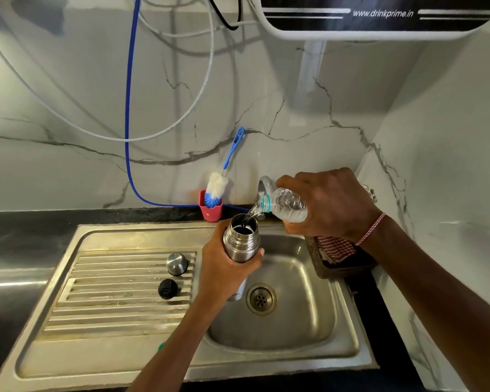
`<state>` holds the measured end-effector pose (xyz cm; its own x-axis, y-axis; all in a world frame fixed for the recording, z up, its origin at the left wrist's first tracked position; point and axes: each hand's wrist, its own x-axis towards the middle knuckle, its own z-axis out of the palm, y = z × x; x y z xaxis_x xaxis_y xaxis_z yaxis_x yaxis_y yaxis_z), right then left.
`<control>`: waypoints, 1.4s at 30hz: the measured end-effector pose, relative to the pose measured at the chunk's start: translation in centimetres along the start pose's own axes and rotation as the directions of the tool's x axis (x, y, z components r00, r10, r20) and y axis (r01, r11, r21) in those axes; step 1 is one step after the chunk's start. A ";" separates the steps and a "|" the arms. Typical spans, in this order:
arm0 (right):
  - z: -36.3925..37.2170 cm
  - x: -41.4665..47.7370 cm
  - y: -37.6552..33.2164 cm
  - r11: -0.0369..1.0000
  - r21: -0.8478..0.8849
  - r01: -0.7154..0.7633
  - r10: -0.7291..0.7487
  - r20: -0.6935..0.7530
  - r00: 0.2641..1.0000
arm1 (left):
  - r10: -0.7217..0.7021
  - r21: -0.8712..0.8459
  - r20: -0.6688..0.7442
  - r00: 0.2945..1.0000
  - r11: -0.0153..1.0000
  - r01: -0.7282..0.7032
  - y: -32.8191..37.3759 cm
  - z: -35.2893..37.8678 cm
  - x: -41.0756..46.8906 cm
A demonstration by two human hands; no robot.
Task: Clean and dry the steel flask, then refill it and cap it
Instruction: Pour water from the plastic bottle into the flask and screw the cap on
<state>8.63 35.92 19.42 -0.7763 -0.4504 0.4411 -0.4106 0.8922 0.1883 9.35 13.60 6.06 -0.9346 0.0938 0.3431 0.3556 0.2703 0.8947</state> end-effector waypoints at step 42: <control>-0.6 0.9 0.5 0.996 -0.076 0.042 -0.035 0.085 0.996 | -0.013 0.014 -0.008 1.000 1.000 0.013 0.3 -0.1 0.4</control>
<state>7.95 36.00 20.43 -0.7991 -0.4829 0.3580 -0.4052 0.8726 0.2726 9.08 13.68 6.52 -0.9389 0.0829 0.3341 0.3436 0.2848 0.8949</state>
